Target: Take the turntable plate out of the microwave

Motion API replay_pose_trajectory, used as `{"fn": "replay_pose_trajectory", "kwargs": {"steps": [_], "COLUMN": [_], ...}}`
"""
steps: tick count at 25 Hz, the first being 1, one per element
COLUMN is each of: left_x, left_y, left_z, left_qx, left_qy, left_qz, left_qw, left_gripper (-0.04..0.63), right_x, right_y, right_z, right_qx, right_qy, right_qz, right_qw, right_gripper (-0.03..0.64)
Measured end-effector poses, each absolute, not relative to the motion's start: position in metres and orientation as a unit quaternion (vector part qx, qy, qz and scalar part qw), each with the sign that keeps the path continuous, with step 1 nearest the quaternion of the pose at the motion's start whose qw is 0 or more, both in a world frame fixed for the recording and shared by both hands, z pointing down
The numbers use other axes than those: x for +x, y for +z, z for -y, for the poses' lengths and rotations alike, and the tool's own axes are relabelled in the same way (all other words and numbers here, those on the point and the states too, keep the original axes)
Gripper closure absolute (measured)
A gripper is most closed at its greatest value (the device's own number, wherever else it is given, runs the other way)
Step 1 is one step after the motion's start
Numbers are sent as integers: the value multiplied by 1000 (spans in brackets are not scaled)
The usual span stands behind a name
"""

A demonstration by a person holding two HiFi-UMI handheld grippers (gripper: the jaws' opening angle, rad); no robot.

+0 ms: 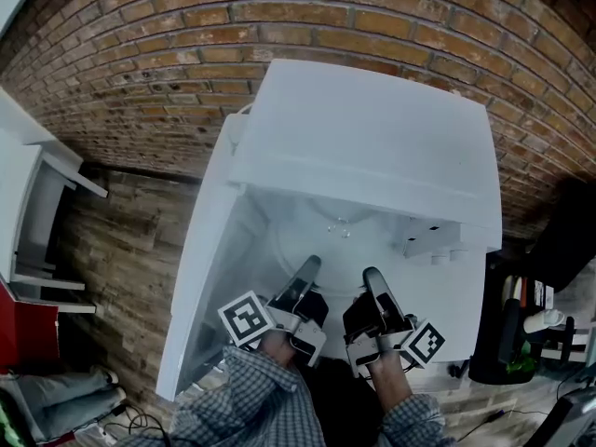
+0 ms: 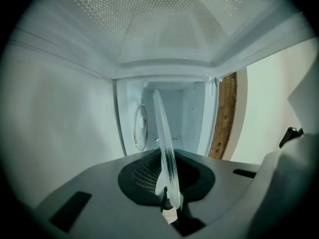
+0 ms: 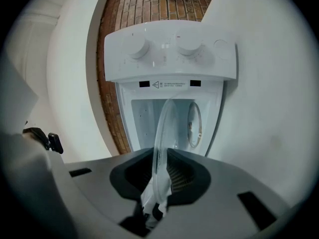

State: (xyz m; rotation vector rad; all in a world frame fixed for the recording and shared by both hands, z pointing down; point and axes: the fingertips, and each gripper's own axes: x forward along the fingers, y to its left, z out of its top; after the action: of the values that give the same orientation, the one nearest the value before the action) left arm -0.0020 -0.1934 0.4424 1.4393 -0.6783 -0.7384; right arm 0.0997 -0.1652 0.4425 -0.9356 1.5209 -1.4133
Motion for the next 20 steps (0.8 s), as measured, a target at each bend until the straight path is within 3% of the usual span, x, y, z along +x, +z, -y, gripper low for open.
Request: {"fn": "replay_pose_trajectory", "kwargs": {"steps": [20], "left_x": [14], "left_y": [414], "left_z": [43], "left_qx": [642], "left_qy": [-344], "left_qz": [291], "left_qw": [620], "left_gripper": [552], "right_x": [116], "right_y": [416], "right_z": [17], "right_qx": [-351], "right_qy": [-558], "right_qz": [-630], "right_qw": [410], "right_gripper": [555]}}
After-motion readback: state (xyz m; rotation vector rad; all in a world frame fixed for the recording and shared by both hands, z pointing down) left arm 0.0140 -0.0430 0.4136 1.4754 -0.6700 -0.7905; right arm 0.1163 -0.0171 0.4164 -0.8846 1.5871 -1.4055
